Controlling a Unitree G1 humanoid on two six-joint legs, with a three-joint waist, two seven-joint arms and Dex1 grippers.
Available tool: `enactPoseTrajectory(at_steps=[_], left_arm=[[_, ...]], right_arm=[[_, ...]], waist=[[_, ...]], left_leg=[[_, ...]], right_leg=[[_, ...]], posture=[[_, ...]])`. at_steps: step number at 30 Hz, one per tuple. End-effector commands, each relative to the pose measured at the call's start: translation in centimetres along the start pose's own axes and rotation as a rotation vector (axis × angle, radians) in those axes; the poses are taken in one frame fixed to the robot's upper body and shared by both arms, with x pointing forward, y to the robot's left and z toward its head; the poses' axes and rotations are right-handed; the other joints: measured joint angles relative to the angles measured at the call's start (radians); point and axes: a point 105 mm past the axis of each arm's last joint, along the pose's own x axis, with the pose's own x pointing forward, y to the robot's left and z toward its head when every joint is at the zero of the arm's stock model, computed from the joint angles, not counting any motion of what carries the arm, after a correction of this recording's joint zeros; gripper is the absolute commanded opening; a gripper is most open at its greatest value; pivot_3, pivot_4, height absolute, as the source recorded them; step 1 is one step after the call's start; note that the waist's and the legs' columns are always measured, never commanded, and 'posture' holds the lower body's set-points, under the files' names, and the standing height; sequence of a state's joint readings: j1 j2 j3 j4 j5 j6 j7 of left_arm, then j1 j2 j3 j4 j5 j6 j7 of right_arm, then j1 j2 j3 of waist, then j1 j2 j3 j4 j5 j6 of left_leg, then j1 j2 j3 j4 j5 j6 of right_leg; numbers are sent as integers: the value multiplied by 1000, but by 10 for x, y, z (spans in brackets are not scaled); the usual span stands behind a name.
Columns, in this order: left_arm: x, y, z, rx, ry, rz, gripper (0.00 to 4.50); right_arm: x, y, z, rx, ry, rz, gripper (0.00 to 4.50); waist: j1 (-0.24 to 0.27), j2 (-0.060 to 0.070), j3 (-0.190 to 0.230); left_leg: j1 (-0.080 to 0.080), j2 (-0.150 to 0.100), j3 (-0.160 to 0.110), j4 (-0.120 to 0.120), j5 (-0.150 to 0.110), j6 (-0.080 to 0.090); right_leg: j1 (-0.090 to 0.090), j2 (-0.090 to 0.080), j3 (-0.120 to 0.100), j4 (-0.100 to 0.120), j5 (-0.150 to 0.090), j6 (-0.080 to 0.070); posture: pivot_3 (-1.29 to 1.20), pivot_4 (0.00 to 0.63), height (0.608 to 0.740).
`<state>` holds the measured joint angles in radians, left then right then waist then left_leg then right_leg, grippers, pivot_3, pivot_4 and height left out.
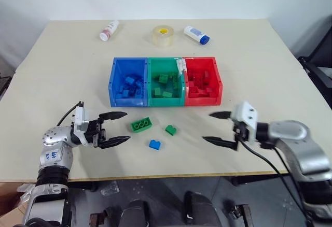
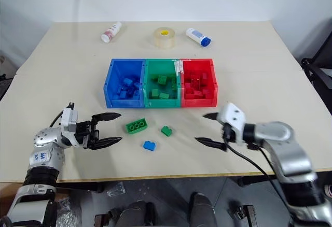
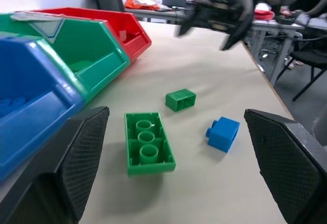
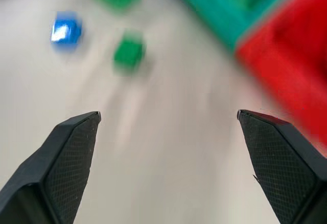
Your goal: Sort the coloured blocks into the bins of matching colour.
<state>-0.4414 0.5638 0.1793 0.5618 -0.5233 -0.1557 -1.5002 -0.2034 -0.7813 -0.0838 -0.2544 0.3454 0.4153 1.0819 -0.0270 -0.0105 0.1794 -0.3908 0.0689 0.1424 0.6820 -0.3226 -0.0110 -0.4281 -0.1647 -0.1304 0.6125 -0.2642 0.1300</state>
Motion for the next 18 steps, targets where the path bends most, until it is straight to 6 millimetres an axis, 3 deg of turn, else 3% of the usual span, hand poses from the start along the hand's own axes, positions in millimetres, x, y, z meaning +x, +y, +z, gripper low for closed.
enactPoseTrajectory(at_steps=[1, 7, 15, 18], left_arm=[[-2, -1, 5, 29, 5, -45, 4500], [0, 0, 5, 28, 9, -56, 4500], [6, -6, 5, 40, -2, -69, 4500], [6, -9, 6, 43, -7, -68, 4500]], right_arm=[[-20, 0, 11, -35, -6, -38, 4481], [-7, 4, 16, -29, -11, -30, 4481], [80, 16, 33, -4, -84, 47, 4481], [100, 19, 36, 4, -94, 63, 4481]], waist=[[-1, 0, 0], [-1, 0, 0], [-2, -1, 0], [1, 0, 0]], left_leg=[[0, 0, 0, 0, 0, 0], [1, 0, 0, 0, 0, 0], [0, 0, 0, 0, 0, 0], [0, 0, 0, 1, 0, 0]], right_leg=[[0, 0, 0, 0, 0, 0], [0, 0, 0, 0, 0, 0], [0, 0, 0, 1, 0, 0], [0, 0, 0, 0, 0, 0]], posture=[[0, 150, 740], [0, 150, 740], [0, 150, 740], [0, 150, 740]])
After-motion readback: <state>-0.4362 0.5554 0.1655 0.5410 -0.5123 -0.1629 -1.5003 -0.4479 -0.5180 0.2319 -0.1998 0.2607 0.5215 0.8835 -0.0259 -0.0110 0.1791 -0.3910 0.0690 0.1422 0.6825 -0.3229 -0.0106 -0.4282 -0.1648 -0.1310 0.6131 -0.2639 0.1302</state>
